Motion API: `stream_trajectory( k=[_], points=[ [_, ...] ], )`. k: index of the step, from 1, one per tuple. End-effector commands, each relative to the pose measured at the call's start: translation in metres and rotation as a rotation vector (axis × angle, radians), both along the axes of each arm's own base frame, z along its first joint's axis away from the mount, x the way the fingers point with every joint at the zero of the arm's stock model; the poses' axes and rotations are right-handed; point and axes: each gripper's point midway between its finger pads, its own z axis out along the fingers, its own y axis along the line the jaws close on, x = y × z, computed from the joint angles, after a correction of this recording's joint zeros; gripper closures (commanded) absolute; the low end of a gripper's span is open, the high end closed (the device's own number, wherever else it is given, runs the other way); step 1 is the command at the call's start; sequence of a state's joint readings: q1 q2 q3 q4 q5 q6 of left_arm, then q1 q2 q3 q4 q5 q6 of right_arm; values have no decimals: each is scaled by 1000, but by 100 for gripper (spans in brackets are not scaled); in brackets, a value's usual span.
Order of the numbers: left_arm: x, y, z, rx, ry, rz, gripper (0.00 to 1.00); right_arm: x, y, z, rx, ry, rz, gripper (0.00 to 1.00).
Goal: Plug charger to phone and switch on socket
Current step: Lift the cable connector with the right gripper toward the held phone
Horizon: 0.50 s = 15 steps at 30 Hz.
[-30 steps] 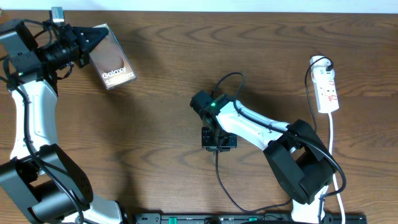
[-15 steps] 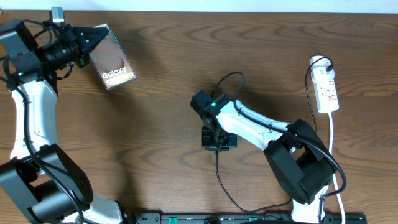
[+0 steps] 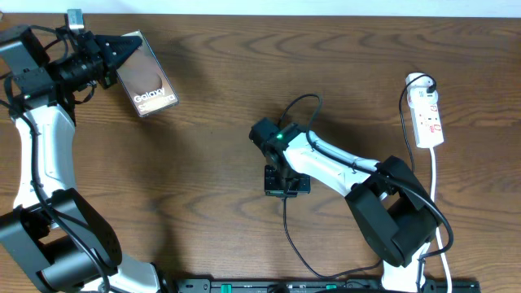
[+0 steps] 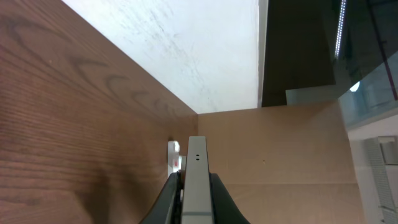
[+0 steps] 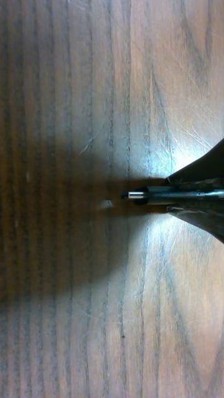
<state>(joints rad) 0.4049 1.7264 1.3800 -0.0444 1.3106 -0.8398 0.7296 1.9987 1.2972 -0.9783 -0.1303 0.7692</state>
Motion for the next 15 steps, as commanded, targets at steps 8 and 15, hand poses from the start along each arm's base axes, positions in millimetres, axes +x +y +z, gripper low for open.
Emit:
stream_trajectory(
  k=[8, 15],
  points=[
    [-4, -3, 7, -8, -22, -31, 93, 25, 107, 74, 781, -46, 487, 99],
    [-5, -4, 8, -10, -23, -36, 92, 7, 147, 153, 1349, -116, 748, 99]
  ],
)
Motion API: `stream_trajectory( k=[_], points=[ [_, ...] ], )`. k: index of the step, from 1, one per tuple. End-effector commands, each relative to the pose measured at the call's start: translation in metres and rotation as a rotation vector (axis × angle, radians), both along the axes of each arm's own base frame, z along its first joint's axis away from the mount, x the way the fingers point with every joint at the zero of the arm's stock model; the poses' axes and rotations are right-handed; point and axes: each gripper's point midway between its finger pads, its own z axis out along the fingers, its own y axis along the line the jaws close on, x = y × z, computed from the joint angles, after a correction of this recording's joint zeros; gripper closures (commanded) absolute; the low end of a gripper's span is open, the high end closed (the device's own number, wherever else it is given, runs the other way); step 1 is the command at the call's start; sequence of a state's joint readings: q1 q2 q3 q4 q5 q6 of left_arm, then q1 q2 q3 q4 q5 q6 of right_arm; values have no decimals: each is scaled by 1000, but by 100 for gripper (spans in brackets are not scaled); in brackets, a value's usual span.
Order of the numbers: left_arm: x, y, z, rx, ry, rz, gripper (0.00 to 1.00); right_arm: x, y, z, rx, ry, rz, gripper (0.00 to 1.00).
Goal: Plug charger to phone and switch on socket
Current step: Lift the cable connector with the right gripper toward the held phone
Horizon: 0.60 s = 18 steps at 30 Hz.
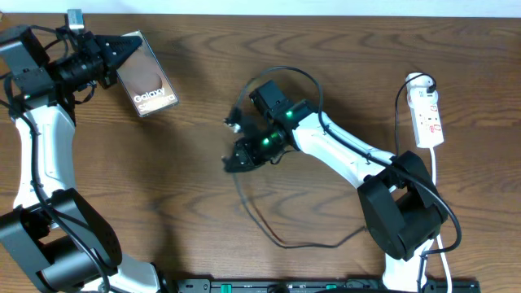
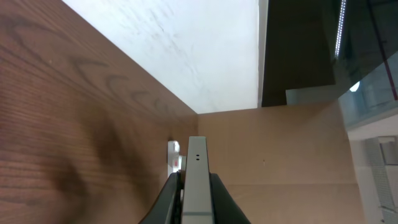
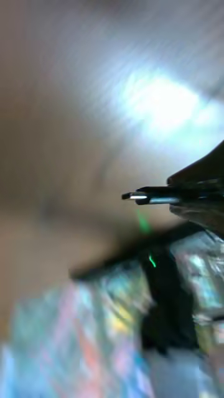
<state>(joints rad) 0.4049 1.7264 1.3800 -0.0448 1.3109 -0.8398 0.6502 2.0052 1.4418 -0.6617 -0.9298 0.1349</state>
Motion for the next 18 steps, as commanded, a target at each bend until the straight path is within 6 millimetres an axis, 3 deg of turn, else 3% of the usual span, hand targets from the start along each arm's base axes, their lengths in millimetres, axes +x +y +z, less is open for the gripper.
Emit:
stream_trajectory(
  k=[1, 6, 18],
  points=[
    [-5, -4, 8, -11, -24, -37, 93, -24, 14, 48, 341, 0, 199, 99],
    [-5, -4, 8, 6, -45, -41, 93, -32, 16, 67, 486, -34, 275, 99],
    [-20, -15, 17, 19, -157, -157, 93, -20, 26, 99, 612, -20, 290, 99]
  ],
)
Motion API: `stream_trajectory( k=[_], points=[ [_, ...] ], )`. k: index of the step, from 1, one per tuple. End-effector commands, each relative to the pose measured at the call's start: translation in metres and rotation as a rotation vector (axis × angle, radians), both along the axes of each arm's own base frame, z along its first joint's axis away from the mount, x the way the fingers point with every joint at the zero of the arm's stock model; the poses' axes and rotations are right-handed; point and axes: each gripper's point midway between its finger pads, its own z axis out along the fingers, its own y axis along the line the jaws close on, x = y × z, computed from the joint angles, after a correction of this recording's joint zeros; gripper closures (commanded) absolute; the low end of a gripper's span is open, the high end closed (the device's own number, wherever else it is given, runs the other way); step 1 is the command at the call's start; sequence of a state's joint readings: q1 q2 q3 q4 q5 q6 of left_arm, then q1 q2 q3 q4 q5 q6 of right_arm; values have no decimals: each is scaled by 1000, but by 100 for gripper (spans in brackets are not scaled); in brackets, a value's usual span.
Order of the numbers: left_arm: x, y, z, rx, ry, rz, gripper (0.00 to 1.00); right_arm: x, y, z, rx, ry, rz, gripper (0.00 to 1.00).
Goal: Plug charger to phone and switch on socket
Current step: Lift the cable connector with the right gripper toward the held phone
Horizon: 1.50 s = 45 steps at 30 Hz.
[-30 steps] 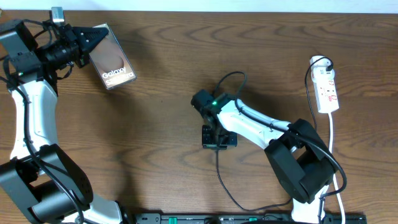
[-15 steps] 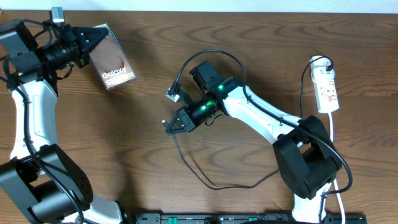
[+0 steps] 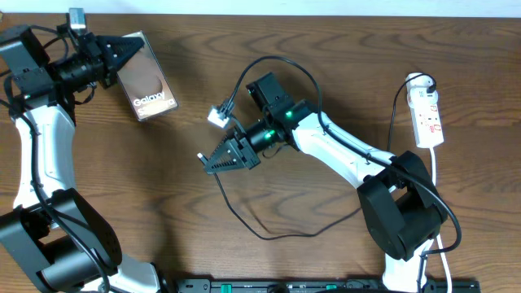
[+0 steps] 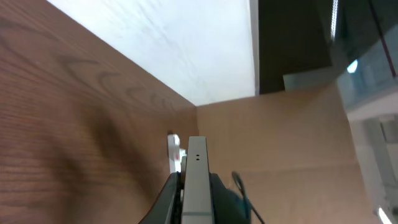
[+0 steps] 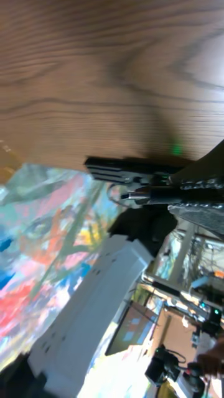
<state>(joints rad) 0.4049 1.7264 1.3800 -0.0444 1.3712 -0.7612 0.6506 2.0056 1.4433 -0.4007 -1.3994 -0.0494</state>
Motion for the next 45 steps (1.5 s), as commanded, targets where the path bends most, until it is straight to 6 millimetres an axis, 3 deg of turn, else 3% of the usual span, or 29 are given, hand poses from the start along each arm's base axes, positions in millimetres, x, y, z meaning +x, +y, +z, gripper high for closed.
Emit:
stream_trajectory(
  k=[1, 3, 8, 17, 25, 29, 45],
  points=[
    [-14, -9, 13, -4, -86, -100, 93, 0, 1, 20, 47, 86, 43, 99],
    [-14, -10, 14, -5, -91, -106, 92, 2, 2, 33, 94, 84, 75, 99],
    [-15, -10, 14, 1, -100, -108, 93, 8, 2, 38, 107, 67, 68, 99],
    [-17, -11, 15, 1, -116, -125, 93, 28, -10, 37, 108, 65, 17, 99],
    [-17, -31, 15, 23, -156, -174, 93, 39, -6, 13, 57, 157, 12, 99],
    [-16, -43, 18, 40, -192, -202, 93, 39, -1, 15, 76, 130, 22, 99],
    [-5, -39, 14, 92, -208, -139, 92, 43, 4, 30, 108, 83, 29, 99]
  ],
)
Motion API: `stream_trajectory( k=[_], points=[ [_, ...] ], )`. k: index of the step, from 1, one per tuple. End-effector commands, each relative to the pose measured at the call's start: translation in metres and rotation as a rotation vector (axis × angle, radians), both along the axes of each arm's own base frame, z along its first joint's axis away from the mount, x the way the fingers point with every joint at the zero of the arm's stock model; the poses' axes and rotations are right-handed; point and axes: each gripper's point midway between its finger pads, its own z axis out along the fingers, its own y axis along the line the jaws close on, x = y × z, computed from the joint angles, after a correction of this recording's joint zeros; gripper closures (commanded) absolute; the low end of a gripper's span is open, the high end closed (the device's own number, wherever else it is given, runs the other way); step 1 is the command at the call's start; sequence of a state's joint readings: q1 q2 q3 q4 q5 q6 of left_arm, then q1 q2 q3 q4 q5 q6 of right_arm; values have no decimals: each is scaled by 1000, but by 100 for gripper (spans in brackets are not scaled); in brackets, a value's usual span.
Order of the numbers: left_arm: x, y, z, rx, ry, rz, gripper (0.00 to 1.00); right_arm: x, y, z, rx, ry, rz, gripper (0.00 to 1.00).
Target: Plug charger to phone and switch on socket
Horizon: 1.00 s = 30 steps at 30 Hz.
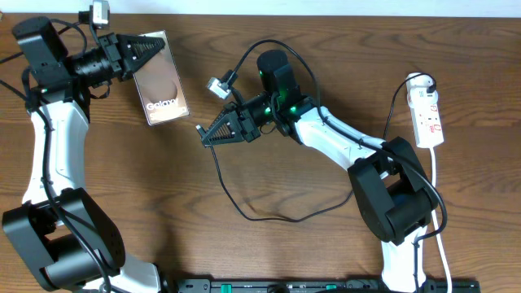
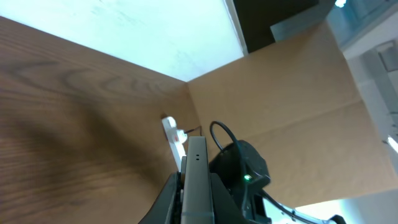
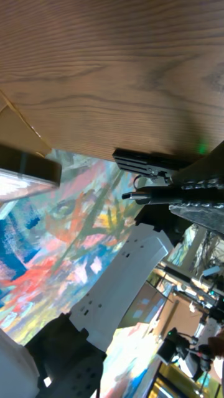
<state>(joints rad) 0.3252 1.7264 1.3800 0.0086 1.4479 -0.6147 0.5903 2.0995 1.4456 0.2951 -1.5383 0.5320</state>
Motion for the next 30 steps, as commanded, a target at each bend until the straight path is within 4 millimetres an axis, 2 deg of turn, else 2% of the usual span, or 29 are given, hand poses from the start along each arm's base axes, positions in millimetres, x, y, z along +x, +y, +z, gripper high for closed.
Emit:
stream_trajectory(
  k=[1, 4, 8, 14, 16, 21, 24, 27, 30],
  points=[
    [6, 2, 2, 29, -19, 41, 93, -2, 1, 7, -4, 19, 20, 99],
    [16, 1, -3, 47, 9, 96, 93, 0, 0, 9, 1, 11, 15, 99],
    [24, -4, 1, 54, -6, 121, 92, 8, -3, 14, 5, 3, -8, 99],
    [35, -12, 32, 17, -95, 144, 92, 27, -10, 21, 16, -17, -70, 99],
    [39, -10, 36, 5, -91, 172, 93, 31, -13, 21, 18, -21, -82, 99],
    [42, -6, 32, -5, -67, 204, 93, 40, -16, 22, 24, -36, -117, 99],
    [42, -7, 27, -6, -58, 202, 93, 44, -14, 15, 17, -29, -133, 99],
    [40, -14, 27, -3, -82, 185, 93, 46, -12, 3, 4, -9, -132, 99],
    [39, -24, 32, 1, -119, 162, 93, 46, -12, 3, 6, -8, -128, 99]
  ],
)
